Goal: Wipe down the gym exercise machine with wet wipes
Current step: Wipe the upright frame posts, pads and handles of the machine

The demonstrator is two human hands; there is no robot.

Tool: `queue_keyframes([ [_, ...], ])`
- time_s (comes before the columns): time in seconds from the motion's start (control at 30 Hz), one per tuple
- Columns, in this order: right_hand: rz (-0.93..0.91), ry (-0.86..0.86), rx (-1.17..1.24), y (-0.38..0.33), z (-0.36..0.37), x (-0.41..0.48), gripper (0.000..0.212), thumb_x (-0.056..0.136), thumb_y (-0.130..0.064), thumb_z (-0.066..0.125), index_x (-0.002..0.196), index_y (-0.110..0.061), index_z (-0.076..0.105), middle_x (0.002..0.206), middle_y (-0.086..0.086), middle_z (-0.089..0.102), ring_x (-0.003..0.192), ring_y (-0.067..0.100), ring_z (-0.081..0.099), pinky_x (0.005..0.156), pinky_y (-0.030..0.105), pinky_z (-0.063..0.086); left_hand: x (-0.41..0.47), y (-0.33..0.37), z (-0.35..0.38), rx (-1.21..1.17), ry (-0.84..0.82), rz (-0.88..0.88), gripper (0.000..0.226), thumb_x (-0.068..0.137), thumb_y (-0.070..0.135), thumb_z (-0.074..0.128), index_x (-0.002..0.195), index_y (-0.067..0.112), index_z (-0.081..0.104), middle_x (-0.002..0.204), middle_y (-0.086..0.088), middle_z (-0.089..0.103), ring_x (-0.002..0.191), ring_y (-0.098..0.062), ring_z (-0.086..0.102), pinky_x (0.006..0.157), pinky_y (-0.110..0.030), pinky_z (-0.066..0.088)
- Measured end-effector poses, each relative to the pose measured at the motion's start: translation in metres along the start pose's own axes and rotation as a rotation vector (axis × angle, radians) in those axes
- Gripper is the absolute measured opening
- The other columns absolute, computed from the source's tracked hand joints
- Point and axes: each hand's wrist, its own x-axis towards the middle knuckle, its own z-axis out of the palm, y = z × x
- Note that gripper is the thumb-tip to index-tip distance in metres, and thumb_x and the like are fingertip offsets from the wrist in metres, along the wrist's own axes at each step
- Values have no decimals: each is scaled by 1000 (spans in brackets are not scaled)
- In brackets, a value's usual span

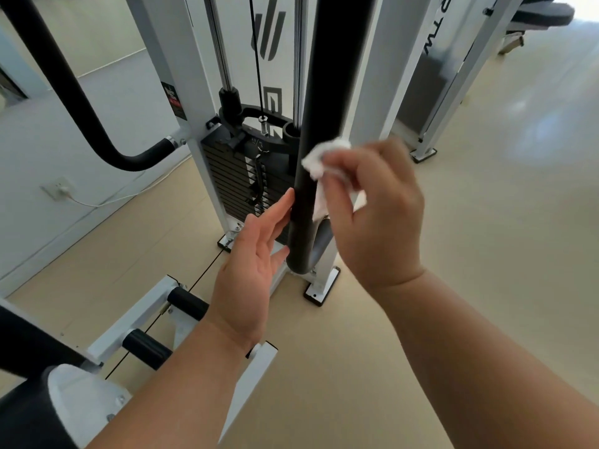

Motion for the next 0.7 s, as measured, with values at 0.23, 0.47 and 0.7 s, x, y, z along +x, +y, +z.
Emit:
queue_keyframes([
  [0.23,-35,-144,-15,15,19,-35,5,92,2,72,92,-2,74,92,11,58,82,6,47,73,14,45,7,-8,-5,-100,24,-15,72,100,53,10,145,16,53,144,2,59,142,-13,45,120,-59,23],
  [0.47,-80,-117,-42,3,15,-39,12,95,-3,69,104,1,76,92,16,59,82,14,51,73,18,48,6,-37,-13,-167,188,-185,75,104,59,9,125,23,72,132,0,67,133,-19,54,119,-57,29],
  [0.7,-95,-181,-132,14,34,-66,15,96,-5,66,103,-2,78,86,13,60,73,22,57,65,29,53,0,-53,-17,-208,115,-245,80,103,60,1,139,22,60,140,7,62,140,-9,46,122,-58,19],
])
